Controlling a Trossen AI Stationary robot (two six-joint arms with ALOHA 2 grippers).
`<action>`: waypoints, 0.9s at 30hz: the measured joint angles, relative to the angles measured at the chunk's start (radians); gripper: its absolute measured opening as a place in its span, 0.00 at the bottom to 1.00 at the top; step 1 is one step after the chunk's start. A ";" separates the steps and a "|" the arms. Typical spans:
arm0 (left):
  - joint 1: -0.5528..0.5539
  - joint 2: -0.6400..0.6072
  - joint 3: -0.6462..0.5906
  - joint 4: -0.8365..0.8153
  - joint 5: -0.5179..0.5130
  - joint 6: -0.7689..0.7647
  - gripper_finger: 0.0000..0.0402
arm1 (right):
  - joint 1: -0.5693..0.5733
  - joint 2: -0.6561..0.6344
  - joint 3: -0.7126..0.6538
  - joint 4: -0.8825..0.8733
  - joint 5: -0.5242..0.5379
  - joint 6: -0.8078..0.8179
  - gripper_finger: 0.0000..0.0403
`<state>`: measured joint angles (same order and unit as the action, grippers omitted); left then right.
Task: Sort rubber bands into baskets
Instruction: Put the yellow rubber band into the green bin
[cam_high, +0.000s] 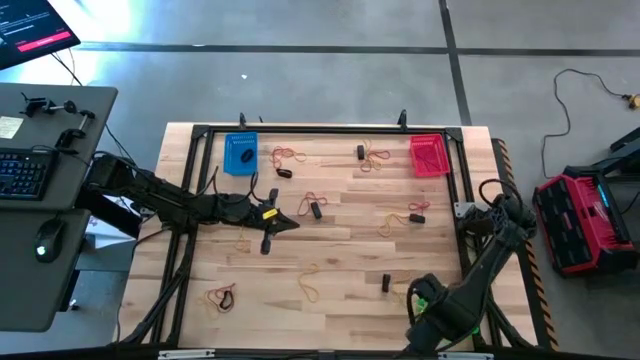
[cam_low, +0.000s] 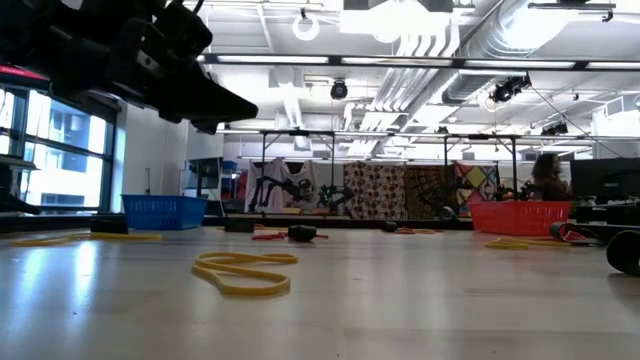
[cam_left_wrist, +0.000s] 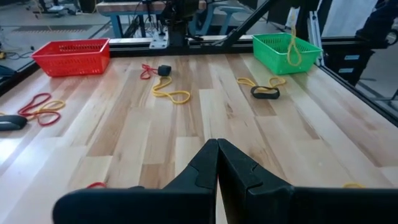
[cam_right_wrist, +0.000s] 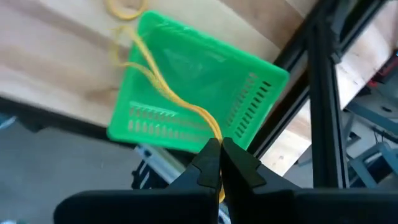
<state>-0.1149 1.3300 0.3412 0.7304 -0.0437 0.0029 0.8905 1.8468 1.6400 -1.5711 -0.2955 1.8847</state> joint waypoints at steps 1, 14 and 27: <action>0.000 0.000 0.000 -0.001 0.005 -0.001 0.00 | 0.003 -0.003 -0.012 -0.001 -0.001 0.009 0.00; -0.024 0.000 0.000 -0.011 0.007 -0.010 0.00 | 0.016 -0.021 -0.165 0.001 -0.055 -0.005 0.00; -0.024 0.000 0.000 -0.010 0.007 -0.010 0.00 | 0.032 -0.021 -0.167 0.000 -0.128 0.004 0.00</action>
<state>-0.1387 1.3300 0.3412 0.7204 -0.0368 -0.0071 0.9226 1.8256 1.4734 -1.5711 -0.4238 1.8885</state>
